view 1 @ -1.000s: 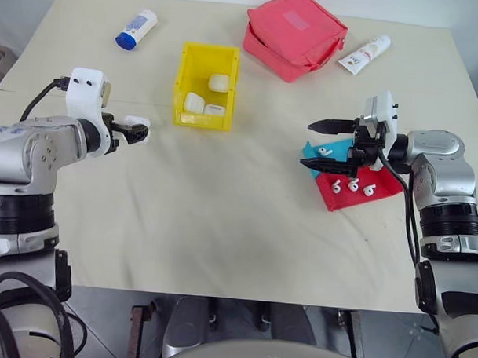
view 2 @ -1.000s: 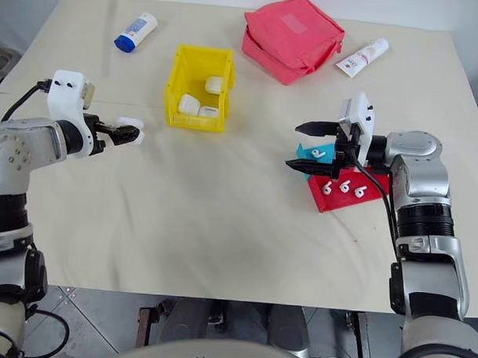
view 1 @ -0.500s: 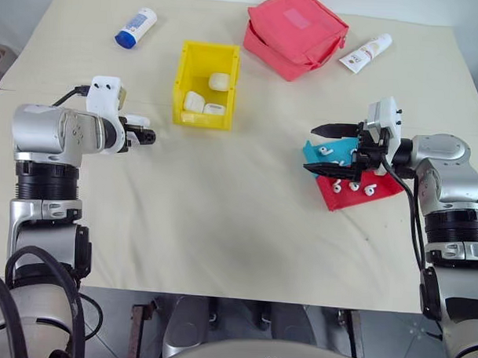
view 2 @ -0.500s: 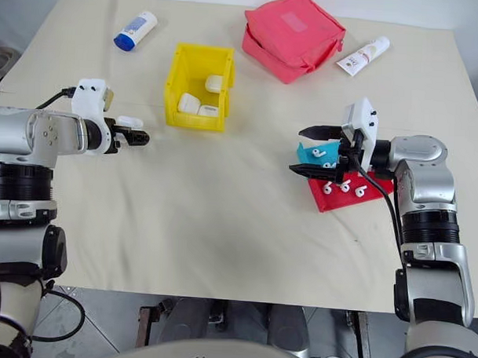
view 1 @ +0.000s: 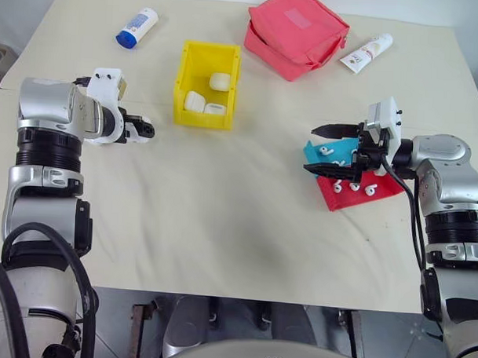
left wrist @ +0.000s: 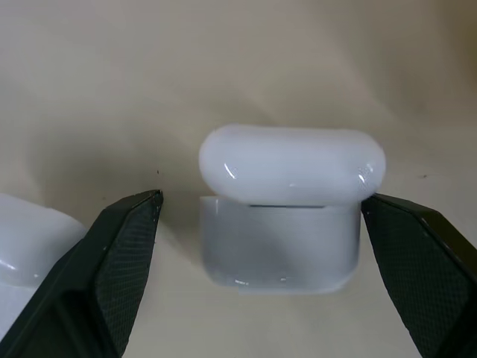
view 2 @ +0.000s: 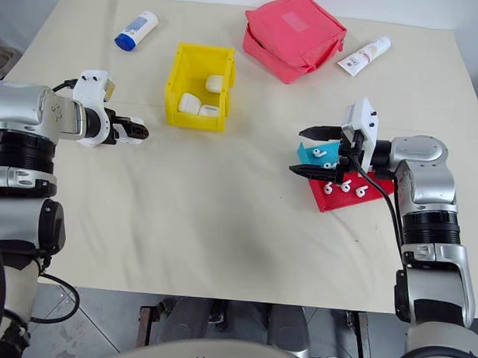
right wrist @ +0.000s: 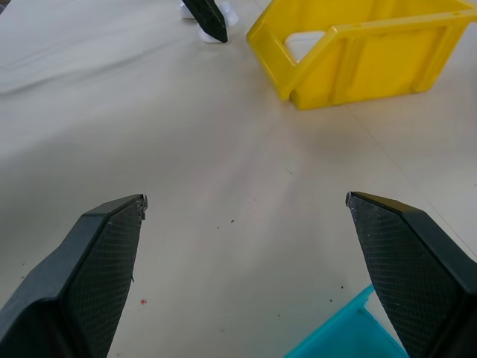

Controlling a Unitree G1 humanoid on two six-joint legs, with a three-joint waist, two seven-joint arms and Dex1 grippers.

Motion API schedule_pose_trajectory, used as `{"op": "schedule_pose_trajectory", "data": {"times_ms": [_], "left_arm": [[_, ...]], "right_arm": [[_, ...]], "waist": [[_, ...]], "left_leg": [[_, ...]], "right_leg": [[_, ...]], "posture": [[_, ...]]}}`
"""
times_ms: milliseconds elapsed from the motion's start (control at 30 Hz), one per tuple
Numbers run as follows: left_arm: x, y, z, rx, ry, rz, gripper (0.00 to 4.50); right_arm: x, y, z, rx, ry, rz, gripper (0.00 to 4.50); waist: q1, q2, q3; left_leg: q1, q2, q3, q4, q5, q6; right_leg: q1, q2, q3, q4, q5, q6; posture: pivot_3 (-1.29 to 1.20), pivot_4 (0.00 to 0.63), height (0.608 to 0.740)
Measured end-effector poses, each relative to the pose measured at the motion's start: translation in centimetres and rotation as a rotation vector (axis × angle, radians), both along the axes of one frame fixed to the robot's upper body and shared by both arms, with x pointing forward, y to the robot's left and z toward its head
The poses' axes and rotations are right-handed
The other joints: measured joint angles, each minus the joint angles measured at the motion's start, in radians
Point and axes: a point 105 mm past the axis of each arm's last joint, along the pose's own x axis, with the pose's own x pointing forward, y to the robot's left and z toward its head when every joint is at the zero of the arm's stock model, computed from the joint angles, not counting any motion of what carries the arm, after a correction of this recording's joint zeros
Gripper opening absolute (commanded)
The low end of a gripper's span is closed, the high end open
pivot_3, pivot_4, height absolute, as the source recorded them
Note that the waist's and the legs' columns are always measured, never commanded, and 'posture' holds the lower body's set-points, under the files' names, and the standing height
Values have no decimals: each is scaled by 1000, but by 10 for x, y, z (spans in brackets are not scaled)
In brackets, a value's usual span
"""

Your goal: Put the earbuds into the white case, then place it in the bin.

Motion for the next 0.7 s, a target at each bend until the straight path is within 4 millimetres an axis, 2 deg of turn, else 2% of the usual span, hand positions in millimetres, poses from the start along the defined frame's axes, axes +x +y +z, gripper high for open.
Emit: {"op": "schedule_pose_trajectory", "data": {"times_ms": [367, 700], "left_arm": [[1, -9, 1, 21, 67, -12, 4486], [-1, -9, 1, 16, 87, -16, 4486]], "right_arm": [[1, 0, 0, 1, -2, -9, 4500], [2, -1, -4, 7, 7, -30, 4500]], "waist": [[-1, 0, 0], [-3, 0, 0]], "left_leg": [[0, 0, 1, 0, 0, 0], [0, 0, 1, 0, 0, 0]], "right_leg": [[-1, -1, 0, 1, 0, 0], [-2, -1, 0, 4, 0, 0]], "posture": [[0, 150, 740], [0, 150, 740]]}}
